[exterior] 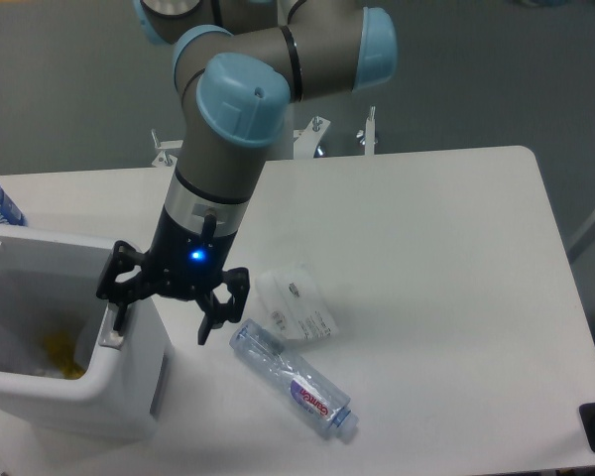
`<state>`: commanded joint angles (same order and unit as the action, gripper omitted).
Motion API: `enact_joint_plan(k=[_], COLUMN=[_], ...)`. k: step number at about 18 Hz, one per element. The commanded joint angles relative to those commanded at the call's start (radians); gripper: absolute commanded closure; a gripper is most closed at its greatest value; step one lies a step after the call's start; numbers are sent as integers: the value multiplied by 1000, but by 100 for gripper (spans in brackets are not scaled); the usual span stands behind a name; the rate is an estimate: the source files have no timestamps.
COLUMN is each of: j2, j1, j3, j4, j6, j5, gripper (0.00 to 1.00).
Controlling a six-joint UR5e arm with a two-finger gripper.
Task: Open the trash can
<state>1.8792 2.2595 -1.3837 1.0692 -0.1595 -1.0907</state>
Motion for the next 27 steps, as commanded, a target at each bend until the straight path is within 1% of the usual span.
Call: enact_joint_plan(k=[4,7,9,13,16,19,21,24,27], j2=[-9,-3,-2,6,12,12,12,9,5], j1=[81,110,130,198,239,241,239,238,239], j3=[-2,-5,-12,-46,-87,-159,-202,-222,-228], j4=[-49,-71,-72,-68,-64,-71,-71,-66,-54], j6=[-2,-29,-83,-211,-380,-521,-587,-693,-758], j5=[2,0,-11,-78,-173,-303,-357,-429,-442], gripper=[0,0,0,0,0,0,0,0,0])
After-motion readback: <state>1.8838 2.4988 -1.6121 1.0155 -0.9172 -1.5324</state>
